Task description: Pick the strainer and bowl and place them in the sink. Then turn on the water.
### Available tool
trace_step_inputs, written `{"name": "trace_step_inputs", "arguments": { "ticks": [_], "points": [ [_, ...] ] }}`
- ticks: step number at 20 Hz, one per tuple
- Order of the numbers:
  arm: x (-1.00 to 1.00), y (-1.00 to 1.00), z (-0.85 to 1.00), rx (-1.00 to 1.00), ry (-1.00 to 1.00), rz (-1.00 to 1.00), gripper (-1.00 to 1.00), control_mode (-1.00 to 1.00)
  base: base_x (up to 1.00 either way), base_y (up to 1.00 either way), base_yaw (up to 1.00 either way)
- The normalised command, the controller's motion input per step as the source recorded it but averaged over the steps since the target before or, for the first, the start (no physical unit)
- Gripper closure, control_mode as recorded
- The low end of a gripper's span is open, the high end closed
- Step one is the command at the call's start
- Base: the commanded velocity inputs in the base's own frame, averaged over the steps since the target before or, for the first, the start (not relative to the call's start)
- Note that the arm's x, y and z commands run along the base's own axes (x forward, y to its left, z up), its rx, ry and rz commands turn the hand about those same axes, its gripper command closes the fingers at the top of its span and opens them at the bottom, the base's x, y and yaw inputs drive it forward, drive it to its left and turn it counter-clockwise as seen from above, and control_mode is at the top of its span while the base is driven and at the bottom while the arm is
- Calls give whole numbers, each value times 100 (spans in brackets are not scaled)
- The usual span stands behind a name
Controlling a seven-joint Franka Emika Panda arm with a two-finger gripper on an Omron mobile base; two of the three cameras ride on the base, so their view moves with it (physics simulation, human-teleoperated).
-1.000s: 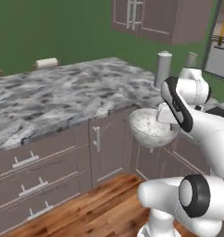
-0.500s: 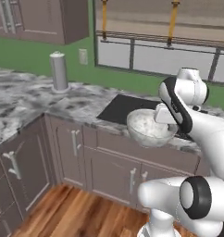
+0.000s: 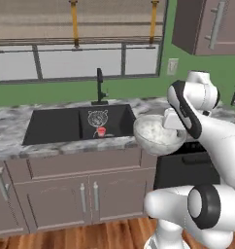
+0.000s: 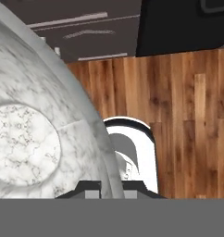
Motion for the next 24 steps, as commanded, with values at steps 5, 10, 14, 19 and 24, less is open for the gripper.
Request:
{"name": "trace_step_inputs", "arguments": {
  "ticks": [5, 10, 14, 19, 24],
  "points": [
    [0, 0, 0, 0, 0, 0, 100, 100, -17, -1, -57],
    [0, 0, 0, 0, 0, 0, 100, 100, 11, 6, -4],
    [0, 0, 0, 0, 0, 0, 100, 100, 35, 33, 0],
    [0, 0, 0, 0, 0, 0, 100, 100, 47, 21, 1],
    [0, 0, 0, 0, 0, 0, 100, 100, 47, -4, 3]
  ]
}}
